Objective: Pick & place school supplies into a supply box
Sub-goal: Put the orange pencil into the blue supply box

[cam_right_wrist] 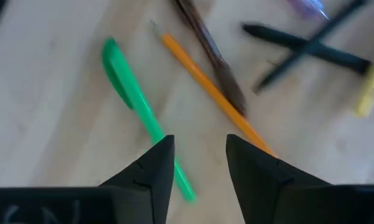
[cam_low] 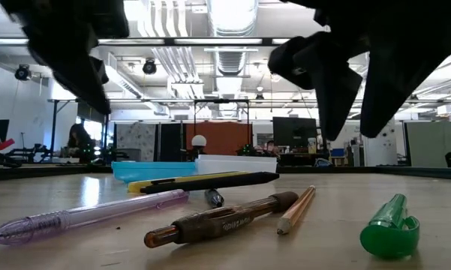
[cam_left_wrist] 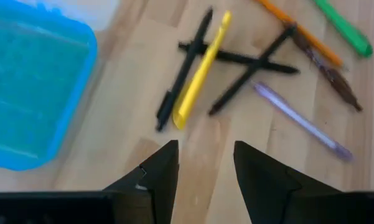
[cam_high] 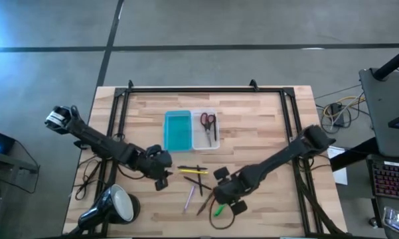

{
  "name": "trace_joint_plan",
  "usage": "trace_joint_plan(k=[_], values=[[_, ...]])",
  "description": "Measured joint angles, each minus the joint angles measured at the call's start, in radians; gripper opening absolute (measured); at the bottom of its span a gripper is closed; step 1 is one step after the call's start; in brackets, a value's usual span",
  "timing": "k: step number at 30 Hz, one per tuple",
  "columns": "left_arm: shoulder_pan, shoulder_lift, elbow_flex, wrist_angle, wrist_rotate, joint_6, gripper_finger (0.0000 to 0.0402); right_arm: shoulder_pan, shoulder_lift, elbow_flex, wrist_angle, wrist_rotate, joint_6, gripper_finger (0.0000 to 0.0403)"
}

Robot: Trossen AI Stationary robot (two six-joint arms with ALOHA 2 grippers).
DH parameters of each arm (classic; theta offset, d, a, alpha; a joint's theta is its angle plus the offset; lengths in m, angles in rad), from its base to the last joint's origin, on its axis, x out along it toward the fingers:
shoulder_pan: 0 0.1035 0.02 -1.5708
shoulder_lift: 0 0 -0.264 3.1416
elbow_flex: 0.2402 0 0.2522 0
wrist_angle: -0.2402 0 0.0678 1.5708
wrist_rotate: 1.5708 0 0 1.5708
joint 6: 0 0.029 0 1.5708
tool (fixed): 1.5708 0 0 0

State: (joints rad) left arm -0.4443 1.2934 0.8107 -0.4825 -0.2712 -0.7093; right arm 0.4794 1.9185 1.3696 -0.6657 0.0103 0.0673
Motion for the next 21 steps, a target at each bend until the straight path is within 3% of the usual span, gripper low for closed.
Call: trace_joint_plan(k=[11,21], values=[[-0.083,0.0,-0.036,-0.005,0.0,-0.01,0.0139,0.01,0.215,0.212,-0.018,-0.099,0.044,0.0094],[-0.154,0.0,-0.049,-0.087,-0.011,-0.099,0.0139,-0.041,0.289,0.261,-0.033,-0.121,0.016,0.0068]])
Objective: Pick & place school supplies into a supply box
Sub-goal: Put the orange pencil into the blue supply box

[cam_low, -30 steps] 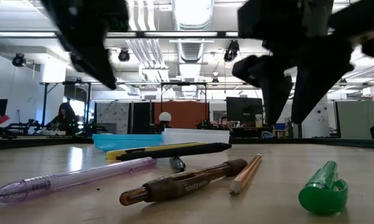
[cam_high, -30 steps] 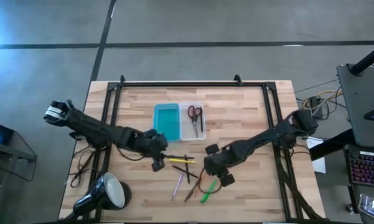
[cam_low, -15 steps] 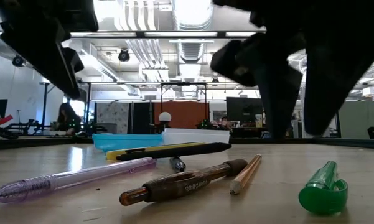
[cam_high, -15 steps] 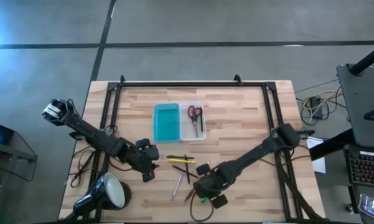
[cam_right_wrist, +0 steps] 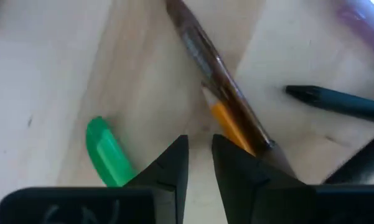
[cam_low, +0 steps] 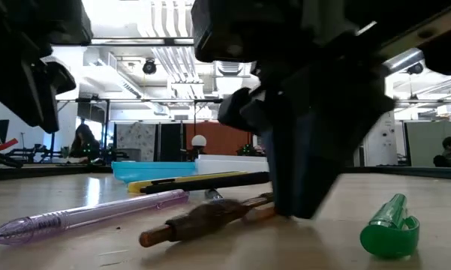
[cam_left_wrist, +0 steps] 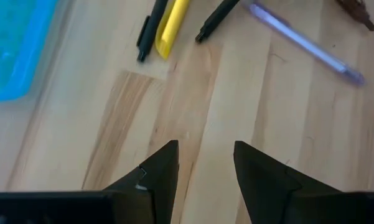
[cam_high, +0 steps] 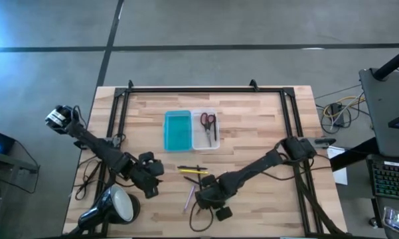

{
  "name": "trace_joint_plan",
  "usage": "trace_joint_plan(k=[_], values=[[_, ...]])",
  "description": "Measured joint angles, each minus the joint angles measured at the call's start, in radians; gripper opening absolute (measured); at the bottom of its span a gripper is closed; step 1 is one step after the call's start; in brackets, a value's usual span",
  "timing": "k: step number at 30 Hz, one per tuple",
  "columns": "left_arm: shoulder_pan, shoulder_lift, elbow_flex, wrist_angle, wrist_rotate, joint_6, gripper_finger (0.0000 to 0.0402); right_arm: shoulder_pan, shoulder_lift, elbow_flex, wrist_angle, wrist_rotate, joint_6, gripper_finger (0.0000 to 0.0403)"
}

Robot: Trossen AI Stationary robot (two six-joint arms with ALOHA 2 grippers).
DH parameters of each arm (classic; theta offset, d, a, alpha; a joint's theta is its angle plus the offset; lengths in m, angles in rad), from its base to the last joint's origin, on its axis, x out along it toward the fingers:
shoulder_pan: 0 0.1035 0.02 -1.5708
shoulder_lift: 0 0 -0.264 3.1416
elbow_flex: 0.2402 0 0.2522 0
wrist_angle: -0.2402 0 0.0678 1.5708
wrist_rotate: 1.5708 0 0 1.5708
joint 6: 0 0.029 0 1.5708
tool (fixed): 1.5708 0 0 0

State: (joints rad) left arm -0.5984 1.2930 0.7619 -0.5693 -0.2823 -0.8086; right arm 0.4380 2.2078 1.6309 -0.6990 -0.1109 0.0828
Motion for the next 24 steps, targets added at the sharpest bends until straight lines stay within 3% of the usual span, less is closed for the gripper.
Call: trace_joint_plan(k=[7,10,16,20,24], values=[[-0.052,0.0,-0.013,-0.007,-0.055,-0.116,0.0139,-0.068,-0.007,-0.004,0.006,0.045,-0.037,0.0076],[-0.064,0.0,-0.025,0.004,-0.11,-0.18,0.0139,-0.088,-0.02,-0.004,0.006,0.128,-0.026,0.0079],[-0.064,0.0,-0.035,0.125,-0.187,-0.215,0.0139,-0.101,-0.037,-0.003,-0.007,0.179,-0.009,0.0078],[-0.063,0.0,-0.035,0.222,-0.259,-0.216,0.0139,-0.101,-0.062,-0.001,0.009,0.298,0.036,0.0078],[-0.059,0.0,-0.035,0.256,-0.279,-0.215,0.0139,-0.098,-0.068,-0.004,-0.04,0.278,0.026,0.0085]])
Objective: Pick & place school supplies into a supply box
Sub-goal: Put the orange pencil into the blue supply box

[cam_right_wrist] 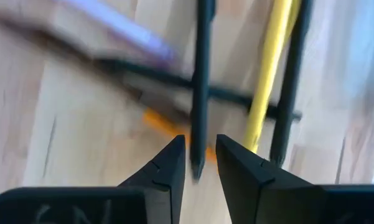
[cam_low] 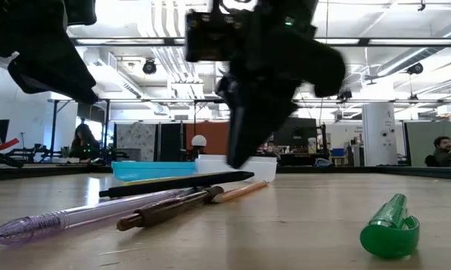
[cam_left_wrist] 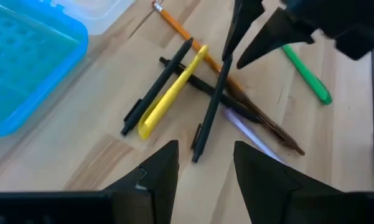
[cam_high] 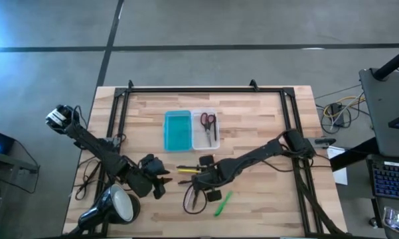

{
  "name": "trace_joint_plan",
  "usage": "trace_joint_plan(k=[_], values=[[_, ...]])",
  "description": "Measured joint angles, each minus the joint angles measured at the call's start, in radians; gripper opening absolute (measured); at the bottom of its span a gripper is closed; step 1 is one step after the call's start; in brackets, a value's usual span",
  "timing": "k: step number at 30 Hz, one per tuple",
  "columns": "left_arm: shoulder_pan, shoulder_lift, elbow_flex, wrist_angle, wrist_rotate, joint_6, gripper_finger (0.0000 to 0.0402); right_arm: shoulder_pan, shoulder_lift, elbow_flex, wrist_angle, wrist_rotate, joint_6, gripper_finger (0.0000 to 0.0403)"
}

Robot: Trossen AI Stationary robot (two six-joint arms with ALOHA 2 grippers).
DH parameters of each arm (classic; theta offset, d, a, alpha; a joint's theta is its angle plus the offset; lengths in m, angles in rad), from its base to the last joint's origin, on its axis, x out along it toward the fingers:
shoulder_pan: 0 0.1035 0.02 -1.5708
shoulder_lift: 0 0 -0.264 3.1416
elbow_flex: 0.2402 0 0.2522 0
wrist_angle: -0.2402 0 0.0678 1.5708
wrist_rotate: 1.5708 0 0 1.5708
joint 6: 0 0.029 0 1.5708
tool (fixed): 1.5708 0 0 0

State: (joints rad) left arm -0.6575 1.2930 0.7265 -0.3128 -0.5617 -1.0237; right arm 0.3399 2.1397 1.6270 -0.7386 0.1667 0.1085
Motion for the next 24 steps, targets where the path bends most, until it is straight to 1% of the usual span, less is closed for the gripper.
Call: trace_joint_plan(k=[3,5,8,11,17,22,24], values=[[0.002,0.0,-0.001,-0.001,0.0,-0.005,0.0139,0.027,-0.023,-0.014,-0.027,-0.059,-0.045,0.0089],[0.003,0.0,-0.004,-0.001,0.0,-0.006,0.0139,0.05,-0.028,-0.014,-0.017,-0.129,-0.065,0.0088],[0.008,0.0,-0.01,-0.001,0.0,-0.016,0.0139,0.075,-0.013,-0.017,0.037,-0.22,-0.067,0.0082],[0.01,0.0,-0.012,-0.002,-0.002,-0.025,0.0139,0.081,0.002,-0.017,0.122,-0.27,-0.061,0.0075],[0.018,0.0,-0.013,-0.002,-0.002,-0.022,0.0139,0.07,0.049,-0.017,0.239,-0.282,-0.068,0.0072],[0.018,0.0,-0.013,-0.004,0.001,-0.021,0.0139,0.046,0.101,-0.009,0.263,-0.291,-0.074,0.008],[0.018,0.0,-0.013,-0.003,0.002,-0.022,0.0139,0.037,0.115,0.004,0.272,-0.278,-0.075,0.0084]])
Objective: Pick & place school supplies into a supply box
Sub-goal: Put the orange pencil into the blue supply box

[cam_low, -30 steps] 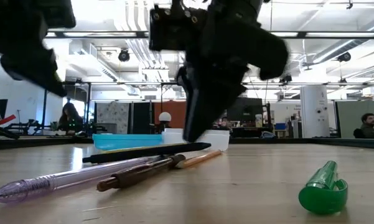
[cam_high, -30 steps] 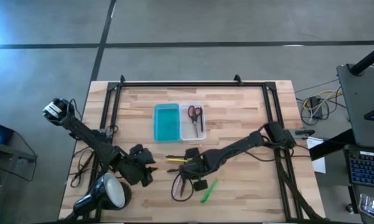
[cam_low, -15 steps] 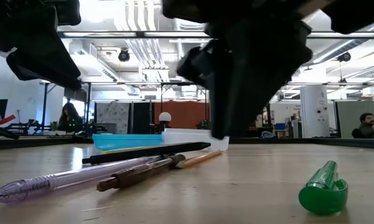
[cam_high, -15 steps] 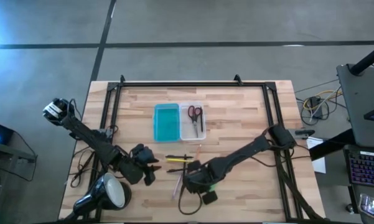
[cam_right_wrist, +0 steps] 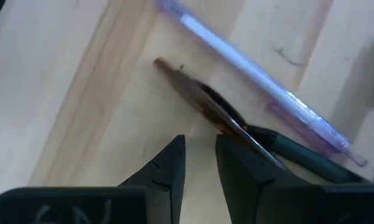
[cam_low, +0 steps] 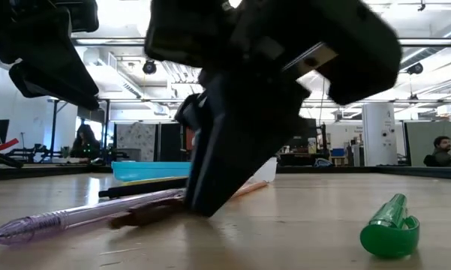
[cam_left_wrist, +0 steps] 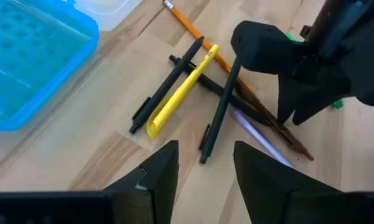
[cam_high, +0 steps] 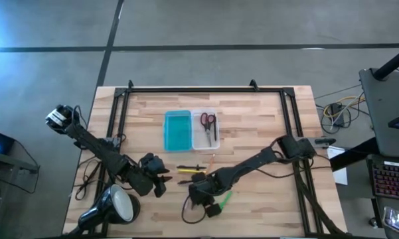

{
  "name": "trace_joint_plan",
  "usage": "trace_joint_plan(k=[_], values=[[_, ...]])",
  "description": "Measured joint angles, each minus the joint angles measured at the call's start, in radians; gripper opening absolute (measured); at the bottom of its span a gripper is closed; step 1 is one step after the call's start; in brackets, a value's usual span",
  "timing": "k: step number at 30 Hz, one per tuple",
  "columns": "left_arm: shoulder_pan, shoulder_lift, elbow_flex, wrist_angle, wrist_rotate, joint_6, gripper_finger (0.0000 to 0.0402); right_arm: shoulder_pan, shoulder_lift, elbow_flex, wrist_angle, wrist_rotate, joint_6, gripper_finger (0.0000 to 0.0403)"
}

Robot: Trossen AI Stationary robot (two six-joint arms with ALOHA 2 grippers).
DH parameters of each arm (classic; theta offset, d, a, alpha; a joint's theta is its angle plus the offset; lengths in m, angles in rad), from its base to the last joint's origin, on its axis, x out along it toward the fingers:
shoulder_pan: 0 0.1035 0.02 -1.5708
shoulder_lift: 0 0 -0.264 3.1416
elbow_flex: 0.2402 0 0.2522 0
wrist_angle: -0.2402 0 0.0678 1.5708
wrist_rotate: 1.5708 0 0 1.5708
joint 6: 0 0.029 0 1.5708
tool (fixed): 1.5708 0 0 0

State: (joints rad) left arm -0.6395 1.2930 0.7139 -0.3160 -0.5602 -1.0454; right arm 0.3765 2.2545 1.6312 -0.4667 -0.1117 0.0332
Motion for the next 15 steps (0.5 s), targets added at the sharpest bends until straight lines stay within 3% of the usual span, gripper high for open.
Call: trace_joint_plan(k=[11,15], values=[[0.0,0.0,0.0,0.003,-0.013,-0.013,0.0139,-0.106,0.017,0.084,0.0,0.2,0.114,0.0084],[0.005,0.006,0.0,0.045,-0.035,-0.024,0.0139,-0.124,-0.02,0.093,-0.103,0.204,0.173,0.0086]])
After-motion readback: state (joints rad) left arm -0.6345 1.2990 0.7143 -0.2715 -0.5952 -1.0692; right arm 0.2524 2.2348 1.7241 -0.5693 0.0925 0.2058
